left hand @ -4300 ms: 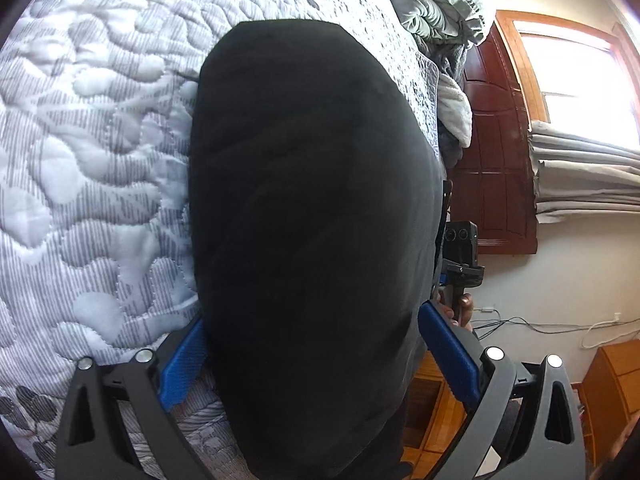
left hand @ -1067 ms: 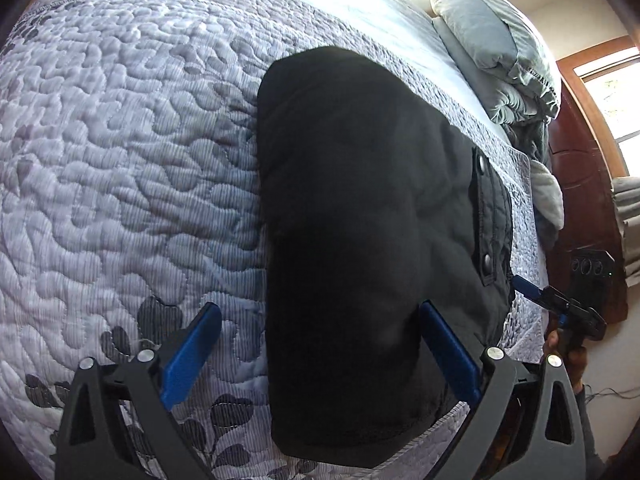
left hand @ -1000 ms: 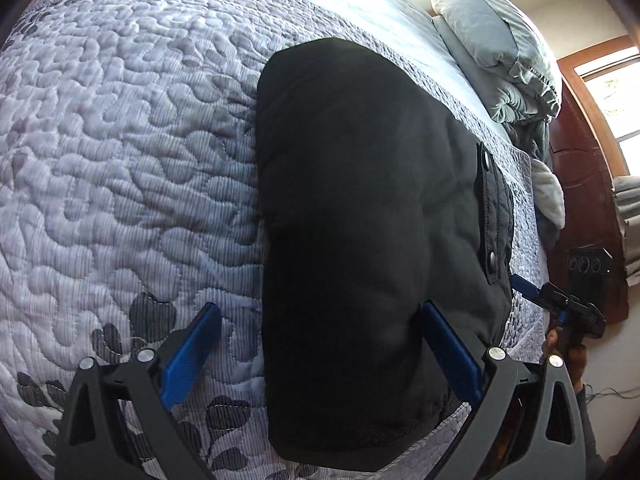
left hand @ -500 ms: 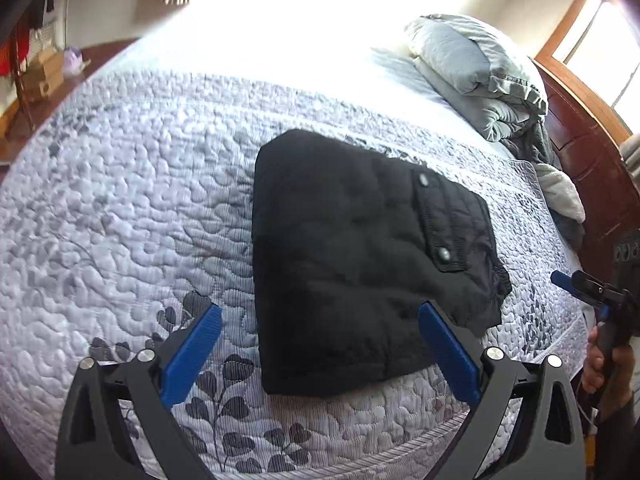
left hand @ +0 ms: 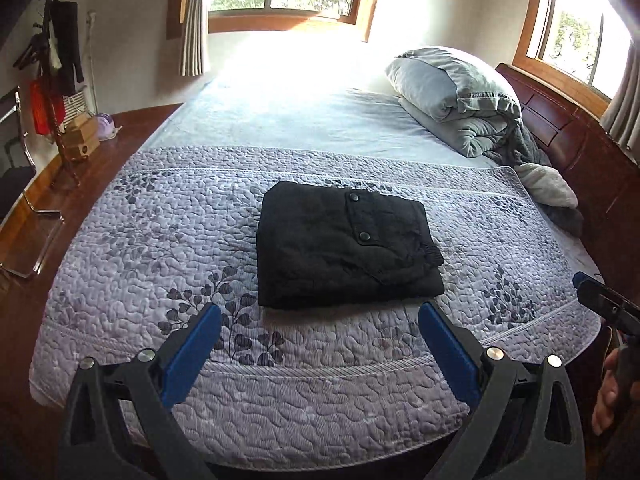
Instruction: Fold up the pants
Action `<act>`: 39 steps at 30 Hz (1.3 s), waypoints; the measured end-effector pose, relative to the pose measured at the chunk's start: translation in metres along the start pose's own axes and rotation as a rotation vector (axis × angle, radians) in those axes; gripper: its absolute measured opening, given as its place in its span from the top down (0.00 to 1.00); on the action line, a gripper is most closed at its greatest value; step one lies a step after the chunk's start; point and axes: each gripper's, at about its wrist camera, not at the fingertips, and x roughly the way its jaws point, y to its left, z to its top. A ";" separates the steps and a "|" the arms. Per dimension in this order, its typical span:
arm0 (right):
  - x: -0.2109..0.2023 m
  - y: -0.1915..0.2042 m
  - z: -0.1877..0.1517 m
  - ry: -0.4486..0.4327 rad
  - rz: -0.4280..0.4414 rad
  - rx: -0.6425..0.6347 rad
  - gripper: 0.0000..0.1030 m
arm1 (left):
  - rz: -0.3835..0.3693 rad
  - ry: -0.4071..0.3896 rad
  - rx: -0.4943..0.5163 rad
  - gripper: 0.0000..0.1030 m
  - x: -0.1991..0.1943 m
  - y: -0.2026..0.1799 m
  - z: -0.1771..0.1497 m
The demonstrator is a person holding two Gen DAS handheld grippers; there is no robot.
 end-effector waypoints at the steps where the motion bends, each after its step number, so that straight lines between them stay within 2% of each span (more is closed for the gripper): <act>1: -0.008 0.003 -0.004 -0.007 0.005 0.007 0.08 | -0.003 -0.005 0.001 0.03 -0.011 -0.003 -0.003; 3: -0.020 0.010 -0.010 -0.009 0.028 0.018 0.08 | 0.004 -0.029 0.016 0.03 -0.033 -0.010 -0.007; 10: -0.054 0.032 -0.027 -0.034 0.046 -0.005 0.08 | 0.106 -0.128 0.018 0.03 -0.100 -0.028 -0.022; 14: -0.067 0.042 -0.033 -0.055 0.055 -0.022 0.08 | 0.253 -0.123 0.018 0.03 -0.112 -0.033 -0.025; 15: -0.070 0.044 -0.034 -0.060 0.056 -0.027 0.08 | 0.259 -0.125 0.017 0.03 -0.116 -0.034 -0.027; 18: -0.079 0.051 -0.039 -0.072 0.064 -0.038 0.08 | 0.159 -0.104 -0.008 0.03 -0.122 -0.031 -0.034; 21: -0.089 0.059 -0.043 -0.094 0.054 -0.068 0.08 | 0.065 -0.177 -0.026 0.03 -0.141 -0.028 -0.042; 23: -0.095 0.066 -0.046 -0.114 0.033 -0.095 0.08 | 0.038 -0.222 -0.040 0.03 -0.155 -0.026 -0.045; 27: -0.105 0.077 -0.050 -0.145 -0.006 -0.147 0.07 | 0.097 -0.243 -0.038 0.03 -0.166 -0.028 -0.046; 31: -0.112 0.082 -0.052 -0.173 -0.020 -0.161 0.06 | 0.101 -0.262 -0.053 0.03 -0.173 -0.024 -0.049; 39: -0.110 0.086 -0.054 -0.177 -0.019 -0.178 0.05 | 0.158 -0.218 -0.024 0.03 -0.166 -0.027 -0.052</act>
